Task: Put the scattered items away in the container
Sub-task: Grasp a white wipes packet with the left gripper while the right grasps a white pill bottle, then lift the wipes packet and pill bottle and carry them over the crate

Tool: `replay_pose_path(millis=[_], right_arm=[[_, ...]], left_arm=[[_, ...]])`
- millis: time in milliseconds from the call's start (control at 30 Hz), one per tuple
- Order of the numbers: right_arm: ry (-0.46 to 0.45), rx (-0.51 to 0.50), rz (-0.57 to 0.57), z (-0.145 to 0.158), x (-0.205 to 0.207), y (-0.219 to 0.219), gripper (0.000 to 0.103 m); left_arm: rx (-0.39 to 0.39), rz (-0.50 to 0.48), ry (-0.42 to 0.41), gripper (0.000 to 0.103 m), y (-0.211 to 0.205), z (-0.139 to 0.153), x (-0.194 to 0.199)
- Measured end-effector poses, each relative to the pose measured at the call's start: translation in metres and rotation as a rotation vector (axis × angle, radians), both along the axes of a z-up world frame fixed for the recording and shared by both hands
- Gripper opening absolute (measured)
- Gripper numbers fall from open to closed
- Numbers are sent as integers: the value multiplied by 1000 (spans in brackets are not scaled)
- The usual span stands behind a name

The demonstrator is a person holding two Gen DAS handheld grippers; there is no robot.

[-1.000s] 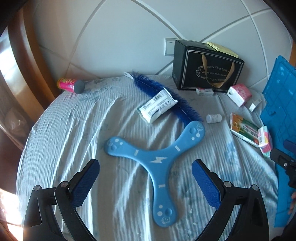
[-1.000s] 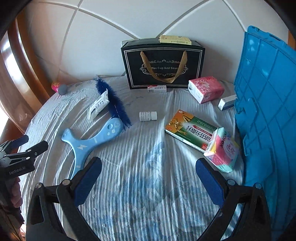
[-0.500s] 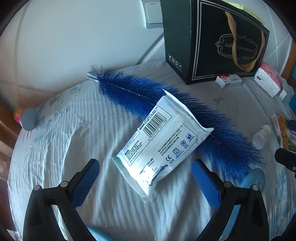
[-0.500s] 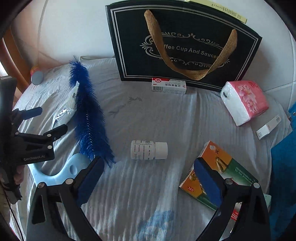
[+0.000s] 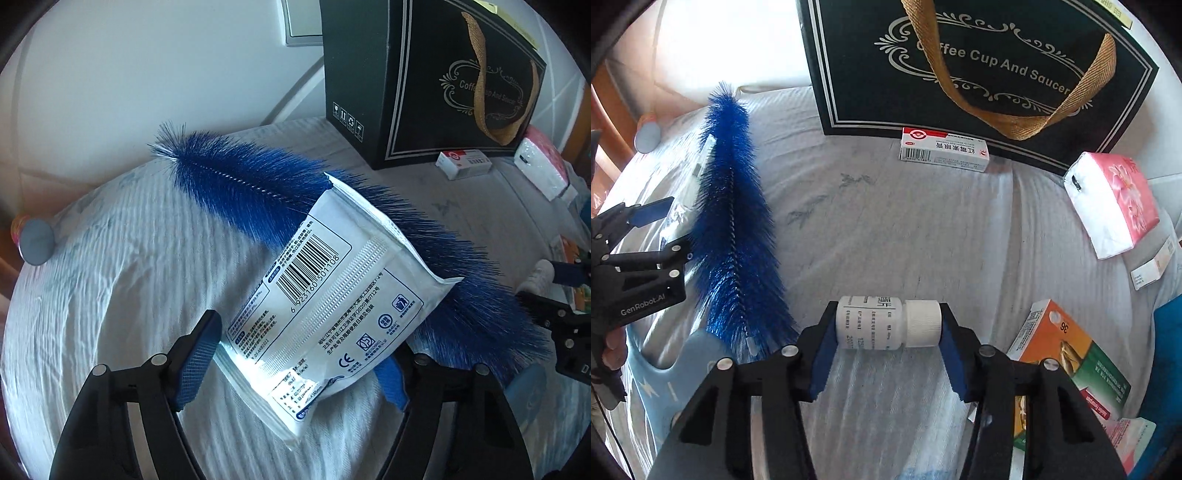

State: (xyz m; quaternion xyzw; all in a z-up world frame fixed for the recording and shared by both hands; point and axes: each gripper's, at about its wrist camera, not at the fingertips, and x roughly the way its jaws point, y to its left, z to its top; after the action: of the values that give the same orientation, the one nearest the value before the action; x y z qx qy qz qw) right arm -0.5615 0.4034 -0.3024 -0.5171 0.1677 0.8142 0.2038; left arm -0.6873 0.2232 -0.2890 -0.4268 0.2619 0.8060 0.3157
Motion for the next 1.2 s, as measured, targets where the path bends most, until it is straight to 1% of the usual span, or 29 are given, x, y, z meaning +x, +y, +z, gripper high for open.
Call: replay_pose_path(millis=[33, 133, 200, 300, 400, 500, 600, 667, 733, 833, 1000, 1100, 1200], right_arm=[[2, -2, 2, 0, 0, -1, 50], [8, -3, 6, 3, 3, -3, 50], [21, 4, 6, 10, 7, -5, 50], [43, 25, 8, 24, 14, -11, 50], [64, 39, 16, 40, 21, -24, 50], [88, 60, 32, 62, 29, -40, 50], [120, 81, 43, 87, 32, -62, 50], [144, 98, 44, 107, 44, -72, 50], [172, 109, 44, 128, 53, -85, 50], [212, 154, 44, 162, 74, -108, 50], [292, 232, 6, 225, 124, -143, 50], [332, 290, -21, 260, 162, -163, 50], [356, 334, -66, 288, 202, -179, 50]], left_arm=[[-2, 0, 6, 65, 0, 1, 1], [-7, 9, 7, 61, -3, 6, 5], [-9, 19, 10, 60, -6, 10, 8], [-1, 24, 39, 59, -15, 22, 15], [29, 34, 63, 59, -26, 43, 28], [50, 64, 98, 59, -41, 67, 44], [53, 113, 116, 59, -57, 89, 61], [56, 142, 123, 59, -69, 106, 78], [75, 154, 116, 59, -81, 122, 96], [115, 162, 98, 59, -99, 147, 123], [181, 137, 113, 59, -123, 194, 173], [221, 98, 148, 59, -133, 222, 205], [273, 54, 159, 59, -139, 246, 235]])
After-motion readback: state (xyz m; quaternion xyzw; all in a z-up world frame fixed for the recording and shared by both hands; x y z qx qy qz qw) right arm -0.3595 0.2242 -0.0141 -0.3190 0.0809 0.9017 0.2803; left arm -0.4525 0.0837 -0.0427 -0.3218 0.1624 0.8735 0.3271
